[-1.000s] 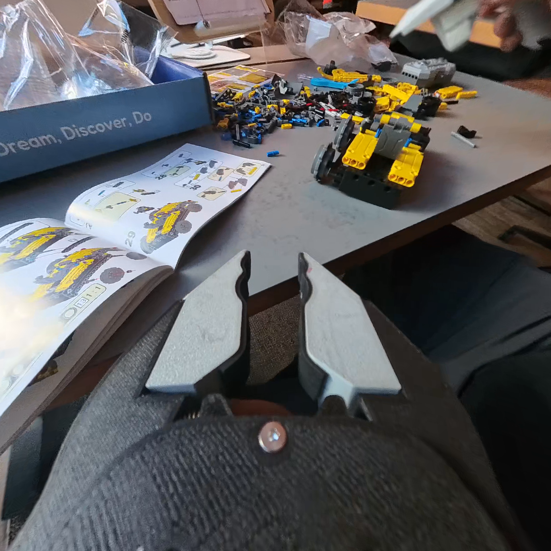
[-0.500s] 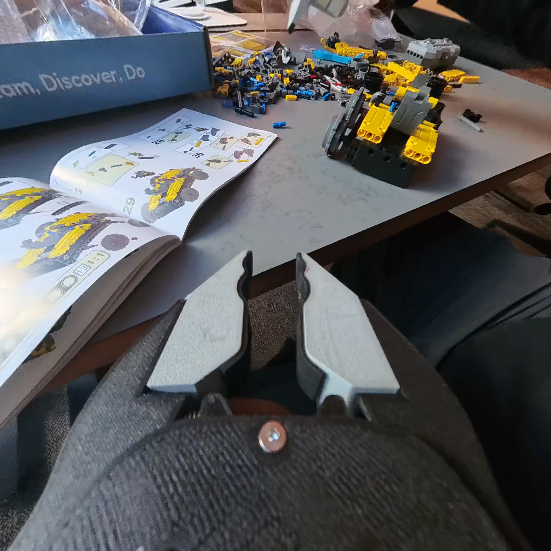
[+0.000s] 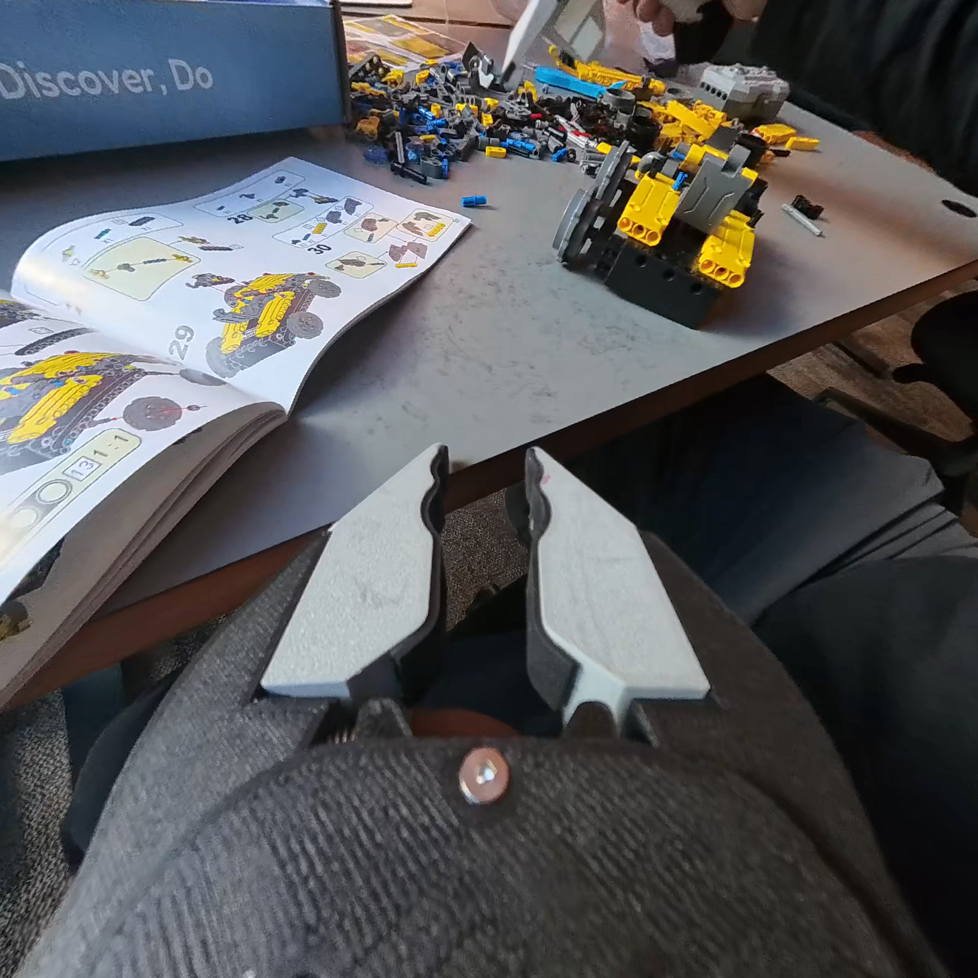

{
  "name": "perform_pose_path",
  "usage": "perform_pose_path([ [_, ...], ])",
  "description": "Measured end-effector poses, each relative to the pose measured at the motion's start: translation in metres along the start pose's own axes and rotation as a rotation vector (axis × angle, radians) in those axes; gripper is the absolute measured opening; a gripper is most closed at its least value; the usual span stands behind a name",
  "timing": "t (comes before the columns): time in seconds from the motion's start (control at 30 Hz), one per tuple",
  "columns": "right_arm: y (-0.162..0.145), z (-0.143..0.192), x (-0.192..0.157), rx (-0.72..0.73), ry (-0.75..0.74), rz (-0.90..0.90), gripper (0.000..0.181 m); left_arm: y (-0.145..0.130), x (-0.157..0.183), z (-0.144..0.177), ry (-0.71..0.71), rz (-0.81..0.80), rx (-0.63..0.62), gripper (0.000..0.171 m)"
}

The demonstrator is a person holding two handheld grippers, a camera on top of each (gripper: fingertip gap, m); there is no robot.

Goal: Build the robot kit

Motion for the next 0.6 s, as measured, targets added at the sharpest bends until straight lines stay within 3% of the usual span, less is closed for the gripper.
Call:
perform_pose_path([
  [0.33,-0.005,-0.018,-0.009,-0.078,-0.010,0.117,0.009,-0.001,-0.001,0.000,-0.003,0.008,-0.002,0.026],
  [0.6,-0.007,-0.015,-0.012,-0.110,-0.015,0.228,0.012,-0.001,-0.001,0.002,-0.023,0.036,0.004,0.026],
])
Point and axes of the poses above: each gripper's, where its closed fingertips meet, z back along the fingers, y out of its top, x = y × z across the jaws, the point moved 2 cm from there along z, back along the fingers, and after that the axes turned 7 degrees about -y, right-handed, at the moved point
